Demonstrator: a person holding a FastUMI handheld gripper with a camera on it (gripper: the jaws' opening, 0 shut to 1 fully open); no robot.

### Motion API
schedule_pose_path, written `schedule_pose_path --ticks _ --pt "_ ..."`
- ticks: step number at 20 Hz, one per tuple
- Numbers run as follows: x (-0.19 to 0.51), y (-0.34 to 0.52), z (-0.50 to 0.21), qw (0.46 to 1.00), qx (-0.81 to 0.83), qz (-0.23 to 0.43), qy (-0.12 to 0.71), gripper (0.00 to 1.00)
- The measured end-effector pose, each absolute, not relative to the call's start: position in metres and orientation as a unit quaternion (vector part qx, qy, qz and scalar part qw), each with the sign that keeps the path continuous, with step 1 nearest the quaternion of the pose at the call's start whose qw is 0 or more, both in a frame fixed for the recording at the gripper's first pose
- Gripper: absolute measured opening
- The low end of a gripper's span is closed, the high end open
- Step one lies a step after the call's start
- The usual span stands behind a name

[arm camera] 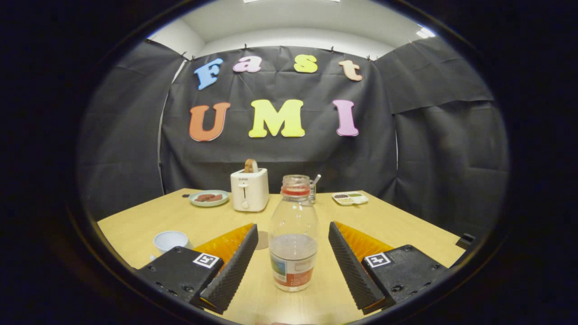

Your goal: Take the bottle from table, then pour the juice into the cup, finally place the bottle on the coaster

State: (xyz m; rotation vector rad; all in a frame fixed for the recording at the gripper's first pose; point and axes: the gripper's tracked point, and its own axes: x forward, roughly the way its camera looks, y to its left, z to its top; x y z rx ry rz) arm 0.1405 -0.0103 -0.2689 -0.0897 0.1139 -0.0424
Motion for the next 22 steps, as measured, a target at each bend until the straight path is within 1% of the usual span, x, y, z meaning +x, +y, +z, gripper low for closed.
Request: schedule_pose_path --ticks 3,8,12,17,22 --pt "0.150 -0.013 -0.285 0.996 -0.044 -0.025 0.071 1.00" --pt "0.164 -0.016 -0.292 0.996 -0.051 -0.024 0.065 1.00" --pt "0.174 -0.016 -0.299 0.995 -0.060 -0.022 0.078 1.00" --pt "0.172 -0.018 -0.296 0.996 -0.066 -0.013 0.062 0.85" --pt "0.161 -0.018 -0.279 0.994 -0.097 -0.020 0.046 0.83"
